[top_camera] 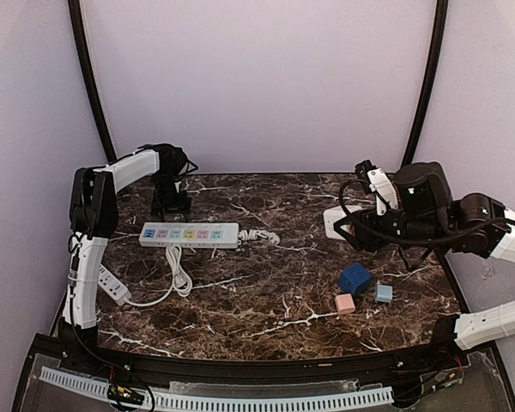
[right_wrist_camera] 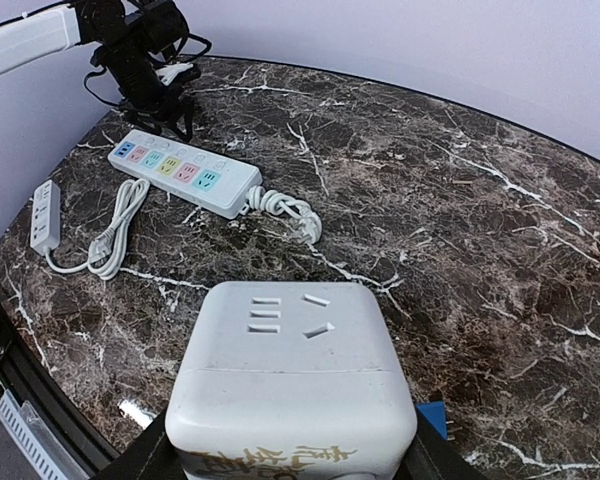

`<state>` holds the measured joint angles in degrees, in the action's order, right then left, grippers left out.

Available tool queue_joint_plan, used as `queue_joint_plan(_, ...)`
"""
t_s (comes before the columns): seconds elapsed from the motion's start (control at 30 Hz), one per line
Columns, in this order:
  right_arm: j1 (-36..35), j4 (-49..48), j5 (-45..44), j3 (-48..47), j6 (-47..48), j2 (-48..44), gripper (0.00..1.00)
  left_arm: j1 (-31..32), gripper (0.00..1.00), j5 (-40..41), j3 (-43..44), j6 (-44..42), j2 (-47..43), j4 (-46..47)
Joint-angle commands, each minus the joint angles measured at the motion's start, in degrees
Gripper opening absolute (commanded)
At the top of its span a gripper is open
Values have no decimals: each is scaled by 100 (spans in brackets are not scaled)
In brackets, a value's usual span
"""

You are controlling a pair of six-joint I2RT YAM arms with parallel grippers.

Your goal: Insert the plug

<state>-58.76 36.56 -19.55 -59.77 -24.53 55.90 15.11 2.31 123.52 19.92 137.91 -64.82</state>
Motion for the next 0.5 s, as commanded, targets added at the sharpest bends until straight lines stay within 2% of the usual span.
queue_joint_plan(0.0, -66, -180, -149, -86, 140, -62, 0, 12, 79, -211, -575, 6, -376, -403)
queue_joint_plan(0.23, -60, -303, 135, 100, 676, -232, 0, 277, 78, -725, -1837, -29, -1091, 212)
queue_joint_plan(0.47, -65, -348, 363, 116, 915, -277, 0, 722, 78, -856, -2385, 250, -1482, 401)
